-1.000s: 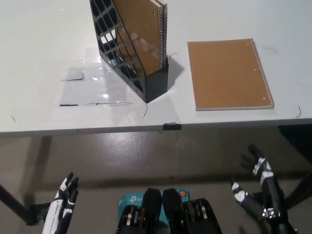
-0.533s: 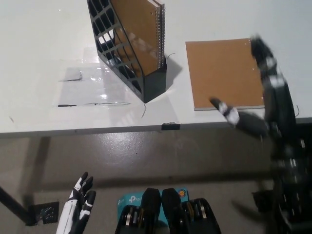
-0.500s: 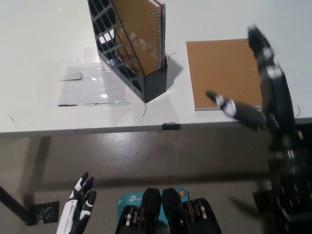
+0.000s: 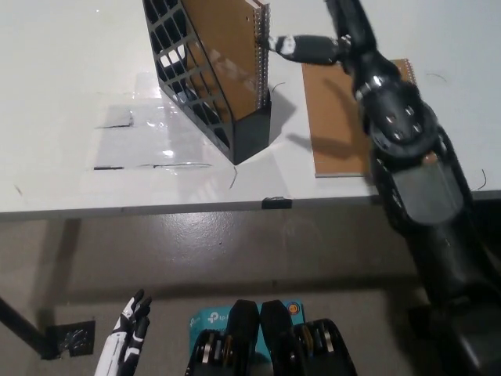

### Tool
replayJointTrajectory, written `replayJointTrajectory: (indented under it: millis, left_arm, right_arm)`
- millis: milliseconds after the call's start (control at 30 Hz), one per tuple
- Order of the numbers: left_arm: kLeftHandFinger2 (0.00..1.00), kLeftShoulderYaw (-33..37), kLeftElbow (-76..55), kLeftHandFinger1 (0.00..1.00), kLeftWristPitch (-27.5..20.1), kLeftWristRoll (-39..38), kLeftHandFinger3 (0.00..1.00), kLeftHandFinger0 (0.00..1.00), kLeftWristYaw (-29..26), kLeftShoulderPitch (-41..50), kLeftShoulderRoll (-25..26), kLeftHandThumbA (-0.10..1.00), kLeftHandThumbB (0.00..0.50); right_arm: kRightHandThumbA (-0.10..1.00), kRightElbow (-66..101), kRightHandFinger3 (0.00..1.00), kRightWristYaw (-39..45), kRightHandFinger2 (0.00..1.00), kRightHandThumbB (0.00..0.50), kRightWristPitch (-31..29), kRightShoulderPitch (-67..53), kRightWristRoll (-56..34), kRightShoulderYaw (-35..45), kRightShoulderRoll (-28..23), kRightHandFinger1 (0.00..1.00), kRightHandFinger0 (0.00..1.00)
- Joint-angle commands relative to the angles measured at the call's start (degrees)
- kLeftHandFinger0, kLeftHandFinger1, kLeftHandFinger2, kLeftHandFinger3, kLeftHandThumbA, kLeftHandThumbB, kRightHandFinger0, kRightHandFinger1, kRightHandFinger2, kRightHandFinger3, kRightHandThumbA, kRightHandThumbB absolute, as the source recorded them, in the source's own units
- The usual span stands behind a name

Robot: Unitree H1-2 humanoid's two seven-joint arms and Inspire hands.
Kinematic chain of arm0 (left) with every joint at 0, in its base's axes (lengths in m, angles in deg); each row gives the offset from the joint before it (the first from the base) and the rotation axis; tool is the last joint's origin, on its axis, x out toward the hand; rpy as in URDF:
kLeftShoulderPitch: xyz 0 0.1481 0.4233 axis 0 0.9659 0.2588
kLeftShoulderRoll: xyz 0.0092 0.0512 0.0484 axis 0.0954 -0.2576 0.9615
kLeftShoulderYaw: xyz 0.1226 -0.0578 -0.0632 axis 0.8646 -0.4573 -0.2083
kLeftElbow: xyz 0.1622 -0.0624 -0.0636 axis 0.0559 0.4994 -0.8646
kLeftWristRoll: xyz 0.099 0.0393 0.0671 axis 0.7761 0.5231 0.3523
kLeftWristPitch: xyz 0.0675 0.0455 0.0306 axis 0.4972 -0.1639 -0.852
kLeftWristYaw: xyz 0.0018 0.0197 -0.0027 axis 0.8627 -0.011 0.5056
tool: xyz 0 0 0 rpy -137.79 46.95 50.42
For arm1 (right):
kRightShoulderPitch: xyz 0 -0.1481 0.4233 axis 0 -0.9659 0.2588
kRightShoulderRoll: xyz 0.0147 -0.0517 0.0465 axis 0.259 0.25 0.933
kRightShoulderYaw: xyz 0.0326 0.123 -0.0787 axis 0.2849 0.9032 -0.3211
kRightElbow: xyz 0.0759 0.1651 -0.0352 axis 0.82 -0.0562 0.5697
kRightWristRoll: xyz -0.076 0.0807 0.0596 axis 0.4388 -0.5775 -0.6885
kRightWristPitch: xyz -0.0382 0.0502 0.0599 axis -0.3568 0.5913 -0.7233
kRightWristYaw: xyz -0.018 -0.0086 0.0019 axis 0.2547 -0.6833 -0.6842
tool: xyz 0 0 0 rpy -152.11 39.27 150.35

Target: Use the right hand to pick up a book from the book holder on the left side and put it on another book on the right side

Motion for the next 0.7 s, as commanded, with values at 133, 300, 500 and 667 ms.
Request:
replayJointTrajectory:
  millis: [133,300,500,667]
  left_arm:
    - [1.0,1.65,-0.93,1.0,-3.21,1.75,1.0,1.0,-0.09,1.03,0.99,0.9,0.17]
    - [1.0,2.27,-0.49,1.0,-3.77,2.82,1.0,1.0,-0.82,0.92,1.07,0.9,0.161]
    - [1.0,2.58,-0.52,1.0,-3.36,3.03,1.0,1.0,-0.91,0.95,0.95,0.89,0.165]
    - [1.0,2.71,-0.51,1.0,-3.16,3.42,1.0,1.0,-0.82,0.5,1.14,0.88,0.161]
  right_arm:
    - [0.98,-20.6,1.0,1.6,1.0,0.288,-2.96,14.45,-7.92,6.8,3.1,1.0,1.0]
    - [1.0,-25.45,1.0,3.21,1.0,0.282,-3.01,16.65,-9.63,9.79,3.9,1.0,1.0]
    - [0.99,-27.86,1.0,3.4,1.0,0.293,-3.47,17.08,-9.97,10.34,4.62,1.0,1.0]
    - [1.0,-27.33,1.0,3.19,1.0,0.286,-3.5,16.13,-10.05,9.97,5.23,1.0,1.0]
